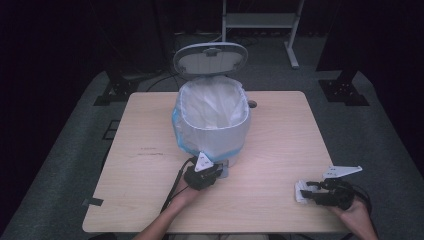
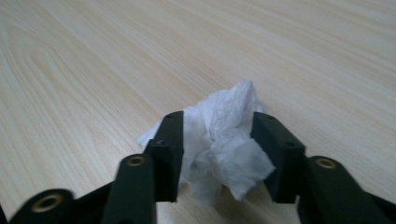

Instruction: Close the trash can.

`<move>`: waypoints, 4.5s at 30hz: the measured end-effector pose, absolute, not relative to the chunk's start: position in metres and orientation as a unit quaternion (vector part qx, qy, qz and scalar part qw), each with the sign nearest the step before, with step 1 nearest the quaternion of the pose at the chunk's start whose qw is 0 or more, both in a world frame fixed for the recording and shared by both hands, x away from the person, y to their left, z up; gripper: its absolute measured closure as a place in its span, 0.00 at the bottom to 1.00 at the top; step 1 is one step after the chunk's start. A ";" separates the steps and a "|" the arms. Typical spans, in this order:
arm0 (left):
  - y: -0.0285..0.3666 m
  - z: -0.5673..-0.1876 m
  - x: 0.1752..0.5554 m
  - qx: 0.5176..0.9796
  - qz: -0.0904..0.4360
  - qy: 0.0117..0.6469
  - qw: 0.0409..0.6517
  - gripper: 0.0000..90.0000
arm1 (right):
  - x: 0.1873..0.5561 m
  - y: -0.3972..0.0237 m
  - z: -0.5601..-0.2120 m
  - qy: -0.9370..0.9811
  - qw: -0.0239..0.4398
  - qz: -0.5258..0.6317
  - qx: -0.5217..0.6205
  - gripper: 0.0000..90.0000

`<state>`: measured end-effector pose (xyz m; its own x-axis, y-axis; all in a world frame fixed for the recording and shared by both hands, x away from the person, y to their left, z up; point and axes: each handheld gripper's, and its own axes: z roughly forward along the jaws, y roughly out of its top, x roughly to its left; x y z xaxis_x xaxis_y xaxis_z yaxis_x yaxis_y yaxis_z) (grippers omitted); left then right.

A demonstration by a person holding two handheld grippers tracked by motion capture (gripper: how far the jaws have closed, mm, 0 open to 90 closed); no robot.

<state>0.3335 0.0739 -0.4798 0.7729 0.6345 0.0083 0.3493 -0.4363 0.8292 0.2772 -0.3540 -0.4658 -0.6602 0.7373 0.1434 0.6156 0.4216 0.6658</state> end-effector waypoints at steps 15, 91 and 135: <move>0.074 -0.480 0.334 0.832 0.162 0.295 0.441 0.82 | 0.277 -0.349 -0.466 0.836 0.112 0.356 0.402 0.94; 0.074 -0.480 0.333 0.832 0.162 0.295 0.441 0.82 | 0.343 -0.214 -0.210 0.840 0.104 0.466 0.257 0.96; 0.074 -0.480 0.334 0.833 0.162 0.295 0.440 0.82 | 0.383 -0.145 -0.201 0.856 0.103 0.444 0.245 0.95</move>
